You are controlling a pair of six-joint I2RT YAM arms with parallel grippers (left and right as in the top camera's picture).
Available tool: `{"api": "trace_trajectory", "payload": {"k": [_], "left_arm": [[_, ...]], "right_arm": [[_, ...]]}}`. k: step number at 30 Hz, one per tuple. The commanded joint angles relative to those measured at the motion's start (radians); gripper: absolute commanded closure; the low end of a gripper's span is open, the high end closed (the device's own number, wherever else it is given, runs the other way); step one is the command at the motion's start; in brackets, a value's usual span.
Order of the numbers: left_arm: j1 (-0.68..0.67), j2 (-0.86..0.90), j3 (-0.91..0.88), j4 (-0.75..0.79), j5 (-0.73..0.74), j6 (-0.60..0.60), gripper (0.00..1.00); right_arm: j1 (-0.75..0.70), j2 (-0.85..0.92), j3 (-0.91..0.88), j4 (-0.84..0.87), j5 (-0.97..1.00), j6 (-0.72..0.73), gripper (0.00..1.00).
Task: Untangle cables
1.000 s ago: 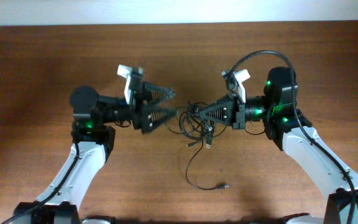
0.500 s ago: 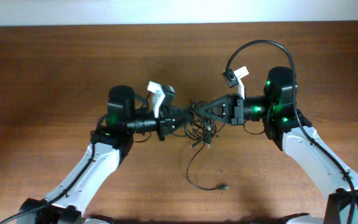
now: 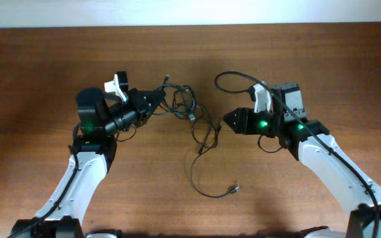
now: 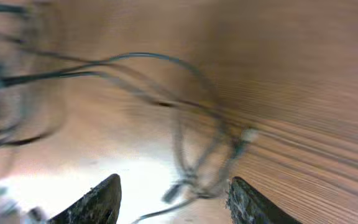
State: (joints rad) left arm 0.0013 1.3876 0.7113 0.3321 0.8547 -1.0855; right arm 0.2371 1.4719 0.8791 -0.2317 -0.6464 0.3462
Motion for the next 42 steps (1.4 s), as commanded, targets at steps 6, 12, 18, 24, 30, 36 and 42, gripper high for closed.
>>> {"api": "trace_trajectory", "payload": {"k": [6,12,18,24,30,36,42], "left_arm": [[-0.010,-0.015,0.010,0.056,0.171,0.151,1.00],[-0.135,-0.015,0.010,0.272,0.281,0.057,1.00],[-0.136,-0.014,0.010,0.527,0.346,0.123,1.00],[-0.206,-0.012,0.010,-0.266,-0.402,0.387,1.00],[-0.222,-0.012,0.010,-0.474,-0.826,0.271,1.00],[-0.151,-0.012,0.010,-0.556,-0.679,0.271,1.00],[-0.243,0.123,0.010,-0.583,-0.777,0.259,1.00]], "right_arm": [[0.075,-0.125,0.004,0.098,-0.105,0.117,0.38],[0.273,-0.116,0.004,0.093,0.526,0.240,0.46],[0.272,-0.158,0.004,-0.116,0.603,0.200,0.96],[0.272,-0.492,0.004,-0.107,0.052,-0.024,0.96],[0.272,-0.602,0.006,-0.210,0.333,-0.056,0.96],[0.274,-0.362,0.000,-0.287,0.261,-0.051,0.51],[0.274,0.104,0.001,-0.002,0.082,-0.405,0.36]]}}
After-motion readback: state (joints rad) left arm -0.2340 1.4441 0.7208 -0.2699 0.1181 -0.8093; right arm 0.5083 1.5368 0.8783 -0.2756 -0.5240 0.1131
